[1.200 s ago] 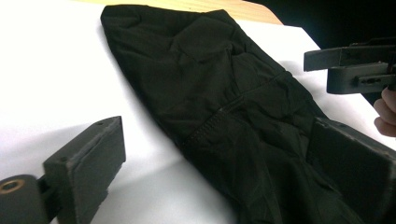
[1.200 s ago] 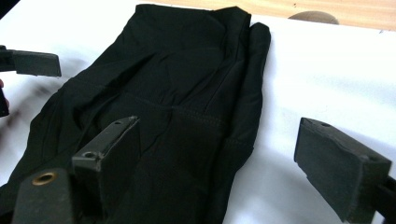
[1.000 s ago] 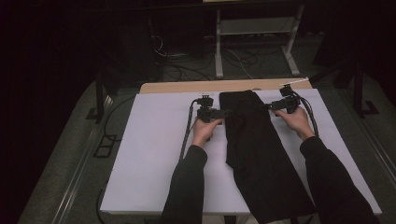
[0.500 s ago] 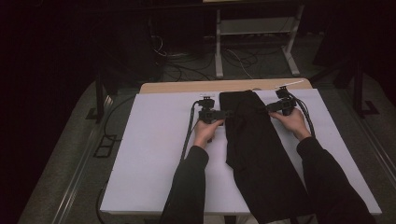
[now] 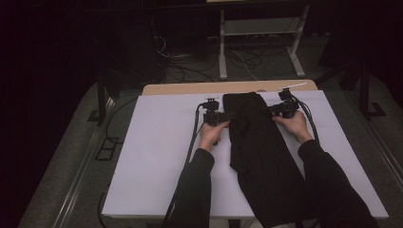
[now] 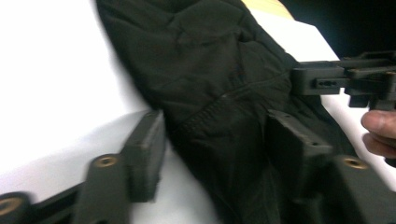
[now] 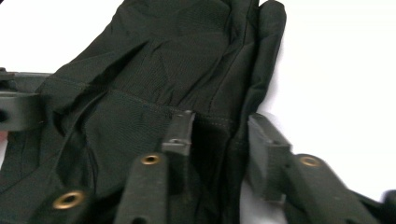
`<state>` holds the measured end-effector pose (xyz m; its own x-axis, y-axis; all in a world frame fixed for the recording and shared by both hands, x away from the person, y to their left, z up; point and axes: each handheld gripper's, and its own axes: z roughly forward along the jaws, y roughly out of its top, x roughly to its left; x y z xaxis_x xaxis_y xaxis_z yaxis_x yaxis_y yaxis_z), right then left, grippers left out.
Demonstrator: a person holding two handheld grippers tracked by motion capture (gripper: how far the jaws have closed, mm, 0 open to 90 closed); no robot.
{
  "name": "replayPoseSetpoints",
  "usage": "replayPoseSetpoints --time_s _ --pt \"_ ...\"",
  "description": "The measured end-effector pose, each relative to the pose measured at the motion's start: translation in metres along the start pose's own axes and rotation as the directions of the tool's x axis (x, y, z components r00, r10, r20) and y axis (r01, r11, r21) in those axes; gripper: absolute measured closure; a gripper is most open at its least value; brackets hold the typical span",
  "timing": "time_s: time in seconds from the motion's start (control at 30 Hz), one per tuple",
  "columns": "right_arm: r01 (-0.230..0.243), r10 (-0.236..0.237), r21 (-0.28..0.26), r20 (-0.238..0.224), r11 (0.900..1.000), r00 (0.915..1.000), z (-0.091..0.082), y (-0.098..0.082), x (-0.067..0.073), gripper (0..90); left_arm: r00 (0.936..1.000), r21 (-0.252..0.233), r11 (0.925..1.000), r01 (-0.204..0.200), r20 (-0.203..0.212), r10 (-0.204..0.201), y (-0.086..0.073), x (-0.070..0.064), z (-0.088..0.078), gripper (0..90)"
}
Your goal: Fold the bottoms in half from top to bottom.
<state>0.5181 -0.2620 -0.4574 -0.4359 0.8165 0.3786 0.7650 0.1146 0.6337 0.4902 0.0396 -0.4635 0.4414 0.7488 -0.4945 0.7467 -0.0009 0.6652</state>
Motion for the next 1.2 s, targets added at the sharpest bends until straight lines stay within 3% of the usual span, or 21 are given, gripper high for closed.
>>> replayPoseSetpoints --time_s 0.13,0.17,0.27,0.43,0.5,0.53,0.77,1.2 --pt "-0.028 0.028 -0.001 -0.035 1.0 0.999 0.001 -0.001 0.001 77.9 0.9998 0.008 0.9997 0.022 -0.001 -0.022 0.0 0.001 0.001 56.3" --pt "-0.02 0.021 0.01 -0.021 1.0 0.9996 0.002 -0.001 0.003 80.5 0.9993 0.001 0.9993 0.037 0.008 -0.037 -0.001 0.002 0.001 58.4" --pt "-0.021 0.021 0.009 -0.014 1.0 0.9997 0.001 0.0 0.004 82.5 0.9987 0.014 0.9987 0.049 0.011 -0.049 -0.001 0.003 0.002 62.9" --pt "-0.033 0.033 0.005 -0.019 0.999 0.9993 -0.002 0.0 0.004 83.1 0.9991 0.03 0.9988 0.038 0.019 -0.039 -0.002 0.002 0.003 69.0" --pt "-0.038 0.039 0.007 -0.022 0.999 0.999 -0.004 0.0 0.005 83.2 0.9992 0.038 0.9988 0.03 0.024 -0.031 -0.002 0.001 0.003 75.4" --pt "-0.04 0.04 0.004 -0.028 0.999 0.9988 -0.006 0.001 0.005 83.3 0.9986 0.038 0.9986 0.036 0.037 -0.037 -0.002 0.002 0.003 83.5" --pt "-0.033 0.032 -0.018 -0.042 0.999 0.9986 -0.016 0.001 0.007 83.3 0.9975 0.03 0.9993 0.021 0.067 -0.023 0.001 0.0 -0.002 85.9" --pt "-0.026 0.022 -0.064 -0.076 0.998 0.9969 -0.033 -0.008 0.011 83.3 0.9945 0.007 0.9982 -0.059 0.087 0.059 0.005 -0.015 -0.015 85.7"
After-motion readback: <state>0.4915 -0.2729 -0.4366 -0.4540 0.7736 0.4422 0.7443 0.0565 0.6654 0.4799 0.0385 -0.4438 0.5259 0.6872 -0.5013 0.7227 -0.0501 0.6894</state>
